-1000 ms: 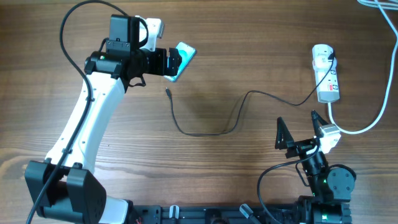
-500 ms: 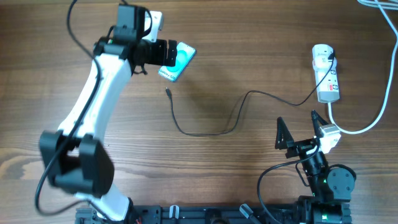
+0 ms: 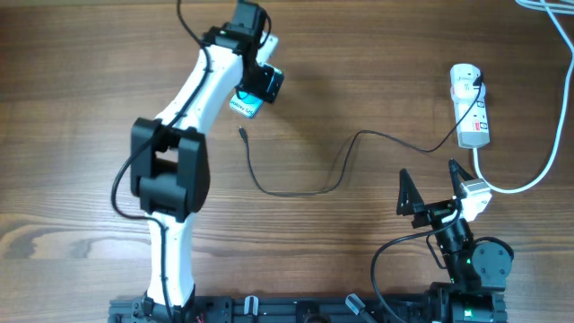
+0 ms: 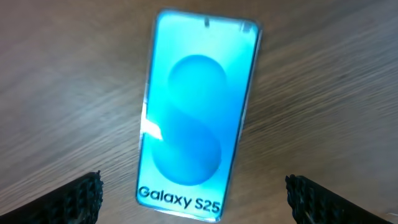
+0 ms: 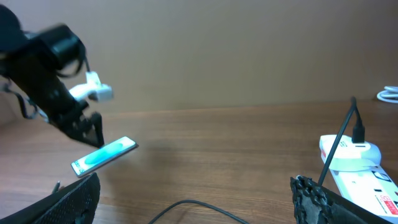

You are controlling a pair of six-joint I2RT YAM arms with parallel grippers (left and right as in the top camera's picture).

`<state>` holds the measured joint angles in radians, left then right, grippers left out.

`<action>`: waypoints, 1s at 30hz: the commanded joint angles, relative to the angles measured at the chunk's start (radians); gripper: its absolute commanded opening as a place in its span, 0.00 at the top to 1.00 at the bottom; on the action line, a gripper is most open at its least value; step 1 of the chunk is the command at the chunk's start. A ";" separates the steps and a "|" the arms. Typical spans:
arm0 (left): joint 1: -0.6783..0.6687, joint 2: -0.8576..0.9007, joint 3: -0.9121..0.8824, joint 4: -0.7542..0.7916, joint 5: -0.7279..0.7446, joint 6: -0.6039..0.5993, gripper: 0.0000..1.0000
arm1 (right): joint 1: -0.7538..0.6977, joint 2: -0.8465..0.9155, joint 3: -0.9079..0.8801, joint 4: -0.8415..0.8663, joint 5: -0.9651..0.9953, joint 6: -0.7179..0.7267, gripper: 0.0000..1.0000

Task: Plug charger to phone and switch on socket
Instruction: 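Reach the left gripper forward over the teal phone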

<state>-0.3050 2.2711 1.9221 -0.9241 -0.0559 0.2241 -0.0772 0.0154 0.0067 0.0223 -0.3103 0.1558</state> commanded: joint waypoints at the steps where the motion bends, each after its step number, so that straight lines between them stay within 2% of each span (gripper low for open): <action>1: 0.008 0.050 0.025 0.005 -0.035 0.047 0.00 | 0.002 -0.011 -0.002 0.002 -0.001 0.002 0.00; 6: 0.011 0.074 0.025 0.044 -0.035 0.110 0.00 | 0.002 -0.011 -0.002 0.002 -0.001 0.002 0.00; 14: 0.051 0.082 0.025 0.132 0.015 0.113 0.00 | 0.002 -0.011 -0.002 0.002 -0.001 0.002 0.00; 24: 0.072 0.089 0.025 0.143 0.163 0.113 0.00 | 0.002 -0.011 -0.002 0.002 -0.001 0.002 0.00; 30: 0.067 0.095 0.025 0.116 0.159 0.147 0.00 | 0.002 -0.011 -0.002 0.002 -0.001 0.002 0.00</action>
<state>-0.2329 2.3375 1.9240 -0.7959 0.0818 0.3325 -0.0772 0.0154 0.0067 0.0223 -0.3107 0.1555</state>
